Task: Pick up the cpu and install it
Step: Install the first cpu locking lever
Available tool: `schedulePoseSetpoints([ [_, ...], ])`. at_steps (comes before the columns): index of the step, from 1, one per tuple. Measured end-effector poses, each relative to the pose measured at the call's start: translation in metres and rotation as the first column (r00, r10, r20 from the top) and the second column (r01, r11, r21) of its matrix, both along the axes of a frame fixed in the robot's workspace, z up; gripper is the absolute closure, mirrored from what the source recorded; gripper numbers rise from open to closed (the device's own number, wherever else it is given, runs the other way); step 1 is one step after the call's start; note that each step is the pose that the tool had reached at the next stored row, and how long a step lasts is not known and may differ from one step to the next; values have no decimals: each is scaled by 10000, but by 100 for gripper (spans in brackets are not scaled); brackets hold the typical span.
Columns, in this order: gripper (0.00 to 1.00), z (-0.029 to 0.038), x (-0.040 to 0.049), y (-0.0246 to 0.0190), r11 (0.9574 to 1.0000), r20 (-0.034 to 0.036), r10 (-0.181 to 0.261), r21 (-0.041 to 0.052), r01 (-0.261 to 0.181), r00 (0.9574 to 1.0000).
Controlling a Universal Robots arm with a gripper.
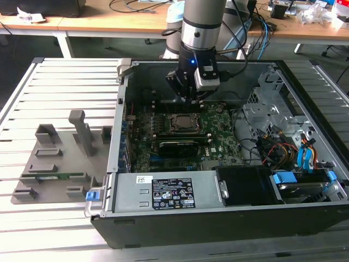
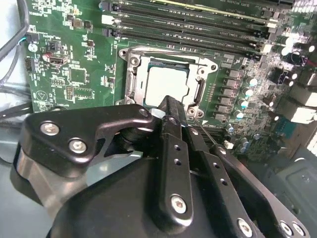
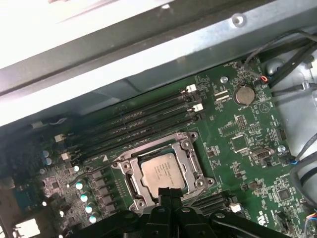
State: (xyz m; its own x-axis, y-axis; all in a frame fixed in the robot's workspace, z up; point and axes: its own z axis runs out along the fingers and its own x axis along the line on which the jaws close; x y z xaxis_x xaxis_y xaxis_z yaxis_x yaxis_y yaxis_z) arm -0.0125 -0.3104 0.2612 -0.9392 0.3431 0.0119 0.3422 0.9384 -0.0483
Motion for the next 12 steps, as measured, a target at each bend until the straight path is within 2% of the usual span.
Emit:
schedulePoseSetpoints([
  [3,89,0,0,0,9993,0,374,0,-374,9993],
  [6,89,0,0,0,9961,0,888,0,-888,9961],
  [10,89,0,0,0,9887,0,1497,0,-1497,9887],
  [12,89,0,0,0,9827,0,1852,0,-1852,9827],
])
